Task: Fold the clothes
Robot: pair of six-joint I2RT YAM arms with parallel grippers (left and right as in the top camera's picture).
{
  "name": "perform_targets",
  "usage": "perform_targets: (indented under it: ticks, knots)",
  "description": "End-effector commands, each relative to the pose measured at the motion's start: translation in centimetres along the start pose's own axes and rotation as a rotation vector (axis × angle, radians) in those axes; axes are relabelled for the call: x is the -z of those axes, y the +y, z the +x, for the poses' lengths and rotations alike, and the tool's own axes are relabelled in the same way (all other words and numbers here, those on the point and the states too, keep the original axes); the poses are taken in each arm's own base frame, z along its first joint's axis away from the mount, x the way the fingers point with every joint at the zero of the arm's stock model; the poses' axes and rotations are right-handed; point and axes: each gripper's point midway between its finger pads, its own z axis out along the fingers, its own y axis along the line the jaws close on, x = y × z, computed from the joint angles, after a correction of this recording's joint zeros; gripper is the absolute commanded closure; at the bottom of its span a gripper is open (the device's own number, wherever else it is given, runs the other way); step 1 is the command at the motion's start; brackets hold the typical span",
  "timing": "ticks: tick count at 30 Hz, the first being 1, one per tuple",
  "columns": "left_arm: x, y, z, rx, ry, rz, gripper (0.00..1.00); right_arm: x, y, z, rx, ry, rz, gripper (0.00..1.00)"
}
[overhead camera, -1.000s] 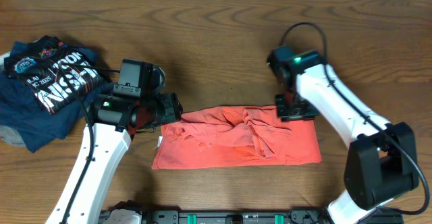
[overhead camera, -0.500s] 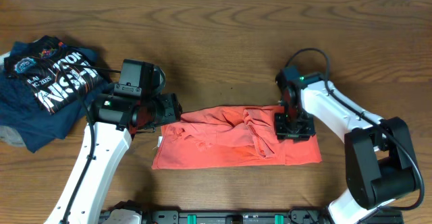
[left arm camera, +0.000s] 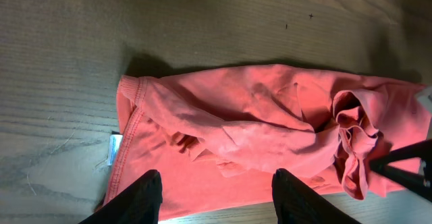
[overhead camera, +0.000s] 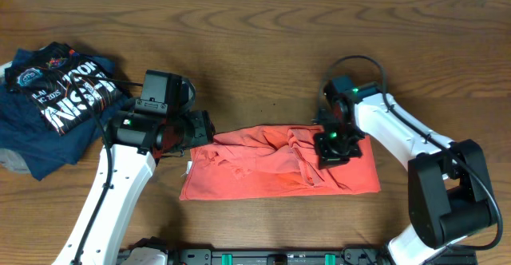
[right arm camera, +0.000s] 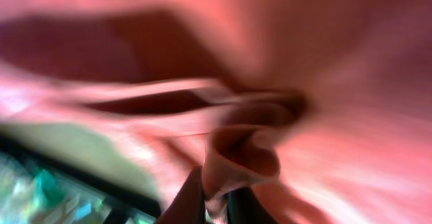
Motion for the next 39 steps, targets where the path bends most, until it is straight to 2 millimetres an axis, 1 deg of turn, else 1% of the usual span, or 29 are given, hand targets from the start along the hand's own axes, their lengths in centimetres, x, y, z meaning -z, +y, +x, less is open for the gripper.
perform_targets:
  ticks: [1, 3, 5, 6, 8, 10, 11, 14, 16, 18, 19, 20, 21, 22, 24, 27, 29, 30, 33, 36, 39]
  knots:
    - [-0.3, 0.4, 0.2, -0.008, 0.012, -0.013, 0.46, 0.8, 6.5, 0.8, 0.327, -0.014, -0.267, 0.81]
    - [-0.3, 0.4, 0.2, -0.008, 0.012, -0.013, 0.46, 0.5, 7.5, 1.1, 0.393, -0.014, -0.286, 0.78]
    - [-0.3, 0.4, 0.3, -0.008, 0.013, -0.014, 0.46, 0.2, 7.5, 0.9, 0.412, -0.018, -0.257, 0.78]
    - [-0.3, 0.4, 0.3, -0.008, 0.013, -0.014, 0.46, 0.1, 7.2, 0.7, 0.404, -0.022, -0.229, 0.78]
    - [-0.3, 0.4, 0.3, -0.008, 0.013, -0.014, 0.46, 0.0, 5.9, 0.1, 0.351, -0.031, -0.146, 0.77]
    - [-0.3, 0.4, 0.3, -0.008, 0.013, -0.014, 0.46, 0.5, 4.3, -0.7, 0.294, -0.047, -0.042, 0.77]
    - [-0.3, 0.4, 0.3, -0.008, 0.013, -0.014, 0.46, 1.0, 3.9, -0.9, 0.281, -0.056, -0.007, 0.77]
    - [-0.3, 0.4, 0.2, -0.008, 0.013, -0.014, 0.46, 3.5, 2.9, -2.0, 0.246, -0.118, 0.107, 0.77]
    - [-0.3, 0.5, 0.3, -0.008, 0.013, -0.014, 0.46, 6.0, 2.1, -2.8, 0.207, -0.198, 0.201, 0.77]
    - [-0.3, 0.5, 0.3, -0.008, 0.013, -0.018, 0.46, 8.8, 1.0, -3.5, 0.120, -0.299, 0.290, 0.75]
    - [-0.3, 0.6, 0.3, -0.007, 0.013, -0.021, 0.46, 9.7, 0.6, -3.6, 0.086, -0.335, 0.308, 0.68]
    - [-0.3, 0.6, 0.3, -0.007, 0.013, -0.021, 0.46, 10.6, 0.3, -3.5, 0.052, -0.367, 0.316, 0.57]
    - [-0.3, 0.6, 0.3, -0.007, 0.013, -0.021, 0.46, 10.9, 0.1, -3.5, 0.036, -0.379, 0.312, 0.52]
    - [-0.3, 0.6, 0.3, -0.007, 0.013, -0.021, 0.46, 11.1, -0.2, -3.3, 0.026, -0.380, 0.311, 0.51]
    - [-0.3, 0.6, 0.3, -0.007, 0.013, -0.021, 0.46, 10.9, -0.7, -2.9, 0.009, -0.354, 0.315, 0.51]
    - [-0.3, 0.6, 0.3, -0.007, 0.013, -0.021, 0.46, 9.0, -1.1, -2.2, 0.003, -0.296, 0.305, 0.51]
    - [-0.3, 0.6, 0.3, -0.007, 0.013, -0.021, 0.46, 7.3, -1.1, -1.6, 0.008, -0.253, 0.293, 0.51]
    - [-0.3, 0.6, 0.3, -0.007, 0.013, -0.021, 0.46, 6.1, -1.2, -1.3, 0.011, -0.230, 0.290, 0.51]
    - [-0.3, 0.6, 0.3, -0.007, 0.013, -0.021, 0.46, 3.6, -1.2, -0.7, 0.011, -0.196, 0.274, 0.50]
    - [-0.3, 0.6, 0.3, -0.007, 0.013, -0.021, 0.46, 1.7, -0.1, -0.1, 0.037, -0.173, 0.208, 0.51]
    - [-0.3, 0.6, 0.3, -0.007, 0.013, -0.021, 0.46, 0.7, 1.1, -0.1, 0.068, -0.172, 0.155, 0.54]
